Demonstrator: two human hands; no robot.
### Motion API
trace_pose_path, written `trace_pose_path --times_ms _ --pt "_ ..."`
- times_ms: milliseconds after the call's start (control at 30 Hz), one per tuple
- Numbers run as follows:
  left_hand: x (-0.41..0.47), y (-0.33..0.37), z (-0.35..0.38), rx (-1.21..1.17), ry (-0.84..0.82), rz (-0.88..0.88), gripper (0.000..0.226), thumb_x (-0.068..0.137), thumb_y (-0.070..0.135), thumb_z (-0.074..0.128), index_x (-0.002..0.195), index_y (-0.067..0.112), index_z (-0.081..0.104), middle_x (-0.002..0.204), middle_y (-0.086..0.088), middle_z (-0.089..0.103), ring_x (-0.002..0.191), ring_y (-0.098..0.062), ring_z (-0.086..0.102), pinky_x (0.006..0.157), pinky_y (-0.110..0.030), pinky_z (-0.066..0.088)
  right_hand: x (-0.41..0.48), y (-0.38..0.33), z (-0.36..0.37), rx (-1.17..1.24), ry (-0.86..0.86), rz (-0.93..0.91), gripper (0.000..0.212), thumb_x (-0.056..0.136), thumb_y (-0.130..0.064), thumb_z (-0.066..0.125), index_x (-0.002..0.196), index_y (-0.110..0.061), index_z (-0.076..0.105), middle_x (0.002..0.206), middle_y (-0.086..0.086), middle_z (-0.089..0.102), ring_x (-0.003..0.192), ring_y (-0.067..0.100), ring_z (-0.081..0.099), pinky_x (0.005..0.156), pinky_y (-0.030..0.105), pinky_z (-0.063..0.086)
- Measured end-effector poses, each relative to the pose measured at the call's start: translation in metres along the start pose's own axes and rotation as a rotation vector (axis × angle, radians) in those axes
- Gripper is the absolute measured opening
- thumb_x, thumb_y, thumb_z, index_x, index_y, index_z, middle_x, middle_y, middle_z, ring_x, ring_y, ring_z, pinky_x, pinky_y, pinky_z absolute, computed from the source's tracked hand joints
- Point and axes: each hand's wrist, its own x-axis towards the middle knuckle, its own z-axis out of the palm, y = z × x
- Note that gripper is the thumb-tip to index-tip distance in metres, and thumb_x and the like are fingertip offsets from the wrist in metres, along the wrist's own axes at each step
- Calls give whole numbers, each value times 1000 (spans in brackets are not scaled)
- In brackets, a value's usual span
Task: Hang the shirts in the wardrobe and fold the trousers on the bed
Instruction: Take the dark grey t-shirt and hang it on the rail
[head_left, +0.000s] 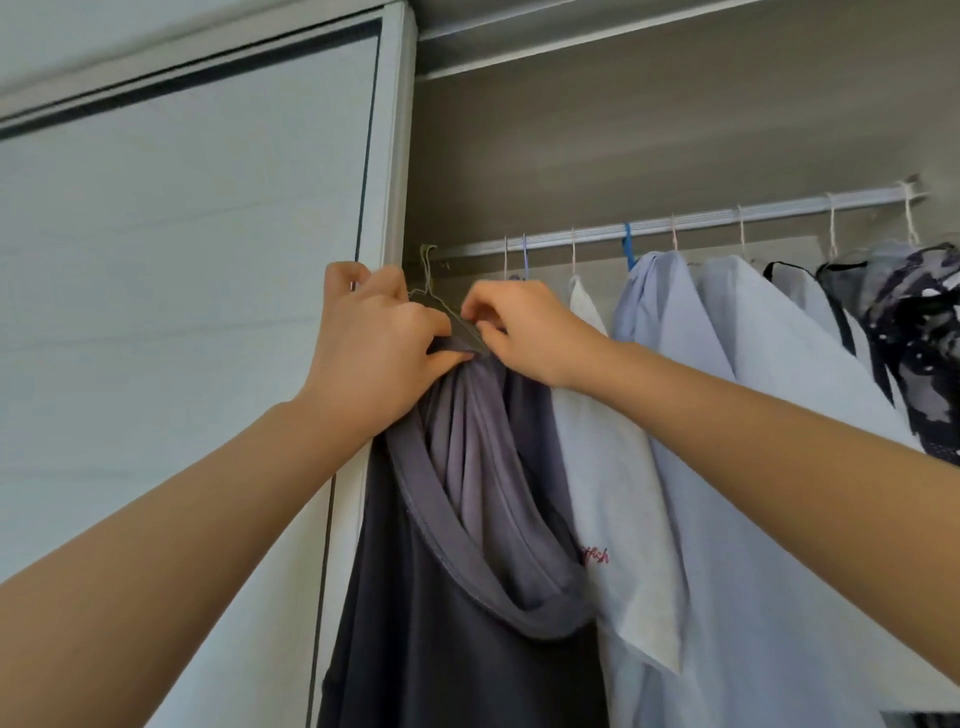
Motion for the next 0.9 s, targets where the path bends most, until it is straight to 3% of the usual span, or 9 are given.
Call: trace_pose_path --times_ms 167,333,433,633,767,900 --pt "-1 -3 4 -14 13 -1 41 82 55 52 68 23 73 64 4 39 75 -23 49 82 -39 23 46 11 22 -243 -86 19 26 91 -5 48 117 -3 51 120 18 51 111 36 52 92 43 43" --pt "-1 -4 7 -29 48 0 47 84 56 45 67 22 73 63 2 41 73 -24 50 83 -39 24 64 29 38 -466 -149 248 34 93 -1 47 126 6 45 129 23 47 119 39 51 93 41 43" --pt "-1 -5 8 -43 52 7 47 85 55 45 68 22 74 61 1 43 72 -24 49 82 -38 24 69 44 42 -476 -200 346 28 95 -7 52 121 4 57 128 22 54 117 35 55 87 37 48" --pt "-1 -6 11 -62 68 5 48 85 56 43 69 23 74 63 0 44 71 -22 47 85 -37 23 62 55 48 -529 -167 527 35 91 1 50 125 -1 55 125 17 57 111 34 58 71 37 43" --pt "-2 -6 12 -62 76 7 50 85 57 41 67 23 73 63 0 47 72 -22 48 86 -37 23 60 60 55 -561 -164 555 36 88 -2 54 125 -4 55 121 14 58 108 32 59 67 36 42" --pt "-1 -7 12 -53 84 23 50 86 57 40 66 24 72 63 0 48 70 -21 47 87 -37 24 66 59 58 -544 -53 519 29 89 3 48 114 -4 58 114 16 61 101 36 61 68 38 43"
